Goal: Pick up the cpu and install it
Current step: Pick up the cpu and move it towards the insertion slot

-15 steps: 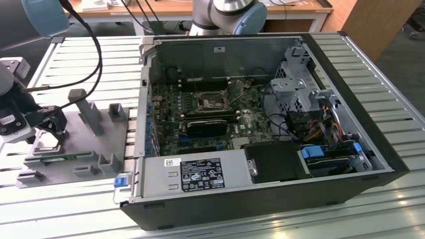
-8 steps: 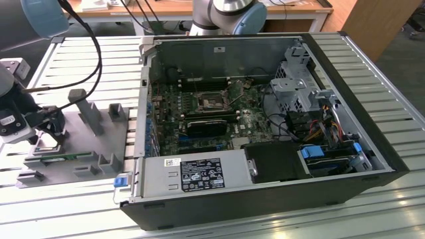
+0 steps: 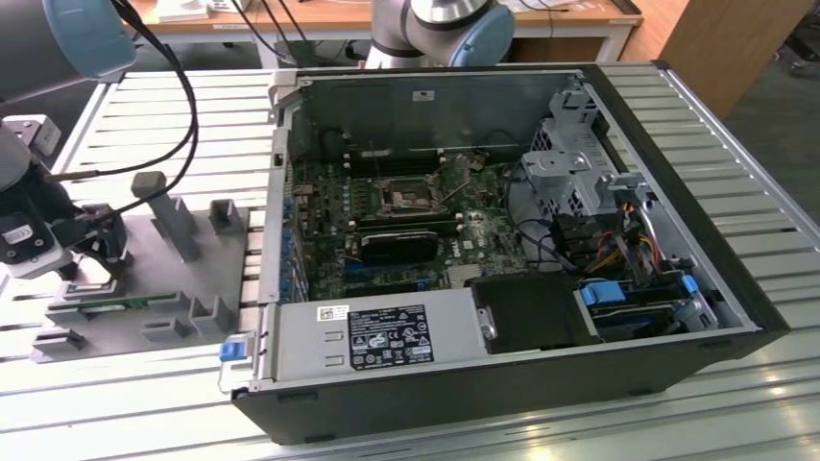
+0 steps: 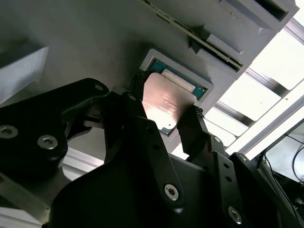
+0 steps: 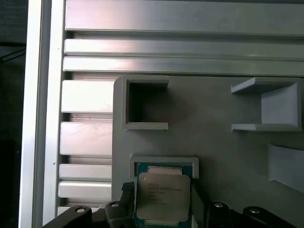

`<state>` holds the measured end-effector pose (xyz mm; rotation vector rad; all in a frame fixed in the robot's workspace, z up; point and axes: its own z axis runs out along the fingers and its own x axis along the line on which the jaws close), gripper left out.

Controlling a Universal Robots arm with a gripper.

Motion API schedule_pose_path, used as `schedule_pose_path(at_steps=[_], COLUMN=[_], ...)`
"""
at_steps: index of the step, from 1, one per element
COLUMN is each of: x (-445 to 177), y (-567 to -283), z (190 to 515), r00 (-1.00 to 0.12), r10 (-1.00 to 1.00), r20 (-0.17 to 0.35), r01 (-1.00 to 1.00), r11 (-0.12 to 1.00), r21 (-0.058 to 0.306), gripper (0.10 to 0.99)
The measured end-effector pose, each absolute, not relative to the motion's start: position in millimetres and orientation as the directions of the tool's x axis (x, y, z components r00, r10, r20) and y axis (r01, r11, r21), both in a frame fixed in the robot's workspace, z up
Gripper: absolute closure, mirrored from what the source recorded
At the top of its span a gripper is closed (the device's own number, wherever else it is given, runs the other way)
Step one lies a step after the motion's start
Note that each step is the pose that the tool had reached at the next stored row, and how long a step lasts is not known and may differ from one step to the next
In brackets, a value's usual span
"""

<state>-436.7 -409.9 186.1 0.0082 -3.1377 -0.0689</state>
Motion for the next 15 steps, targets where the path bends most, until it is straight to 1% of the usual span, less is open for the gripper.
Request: schedule_pose_path(at_steps=[1,8,15], x=[-436.7,-436.4,-436.5], y=[-409.8,-409.6,-409.6], z=[186.0,186.3,194.6], r00=[-1.000,-1.000,-1.000], r10=[-0.005,-0.005,-0.005], r20=[0.003,0.003,0.003], r01=[-0.005,-0.005,-0.005], r11=[0.999,0.999,0.999], r21=[0.044,0.044,0.044], gripper=[0.561,0.561,0.561])
